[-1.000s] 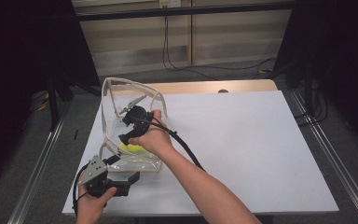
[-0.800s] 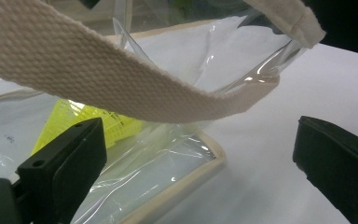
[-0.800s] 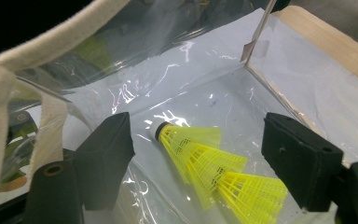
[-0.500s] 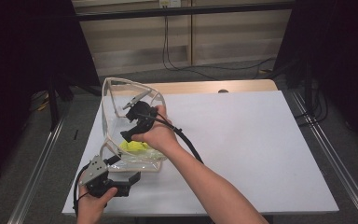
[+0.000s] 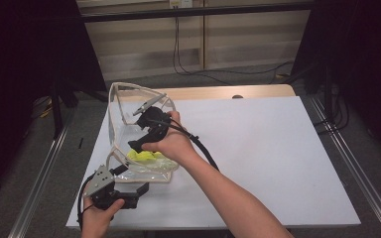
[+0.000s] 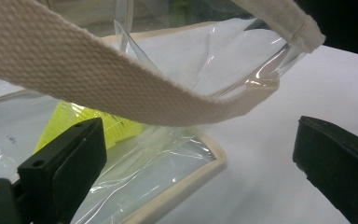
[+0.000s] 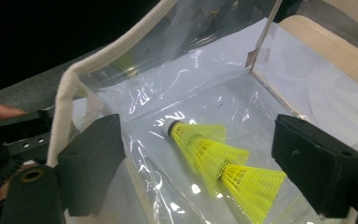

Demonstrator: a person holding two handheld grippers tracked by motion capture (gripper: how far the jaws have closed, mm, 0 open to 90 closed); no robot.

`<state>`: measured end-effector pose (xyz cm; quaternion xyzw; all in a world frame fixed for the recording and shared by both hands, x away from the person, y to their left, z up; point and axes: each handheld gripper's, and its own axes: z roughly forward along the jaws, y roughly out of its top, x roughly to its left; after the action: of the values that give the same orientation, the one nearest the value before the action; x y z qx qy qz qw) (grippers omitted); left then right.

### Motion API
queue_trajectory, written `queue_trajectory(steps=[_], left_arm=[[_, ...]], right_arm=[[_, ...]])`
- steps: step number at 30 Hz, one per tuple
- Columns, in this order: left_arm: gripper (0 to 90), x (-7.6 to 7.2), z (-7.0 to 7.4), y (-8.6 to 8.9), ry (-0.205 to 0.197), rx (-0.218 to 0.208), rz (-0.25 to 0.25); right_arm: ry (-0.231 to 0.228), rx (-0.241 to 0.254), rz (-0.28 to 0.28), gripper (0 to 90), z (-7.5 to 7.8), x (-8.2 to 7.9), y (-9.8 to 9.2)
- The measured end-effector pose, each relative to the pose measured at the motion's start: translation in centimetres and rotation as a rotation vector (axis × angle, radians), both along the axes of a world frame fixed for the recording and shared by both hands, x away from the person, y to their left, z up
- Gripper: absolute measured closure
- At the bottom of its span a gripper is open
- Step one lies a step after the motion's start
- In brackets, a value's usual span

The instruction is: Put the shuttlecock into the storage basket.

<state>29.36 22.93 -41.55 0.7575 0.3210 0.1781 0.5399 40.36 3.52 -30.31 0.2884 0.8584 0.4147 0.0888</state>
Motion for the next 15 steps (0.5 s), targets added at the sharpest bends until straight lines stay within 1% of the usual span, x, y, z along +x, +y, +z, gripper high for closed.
queue_trajectory(steps=[3, 9, 15], left_arm=[[2.8, 0.0, 0.0, 0.0, -0.001, 0.000, 0.001], [2.8, 0.0, 0.0, -0.1, 0.002, 0.000, -0.001], [2.8, 0.0, 0.0, 0.0, -0.006, 0.007, -0.001]], right_arm=[[0.009, 0.015, 0.010, 13.9, 0.3, -0.1, -0.4], [0.010, 0.039, 0.022, 11.5, 0.8, -0.4, -1.2], [0.013, 0.042, 0.037, 9.0, 1.0, -0.7, -1.9]])
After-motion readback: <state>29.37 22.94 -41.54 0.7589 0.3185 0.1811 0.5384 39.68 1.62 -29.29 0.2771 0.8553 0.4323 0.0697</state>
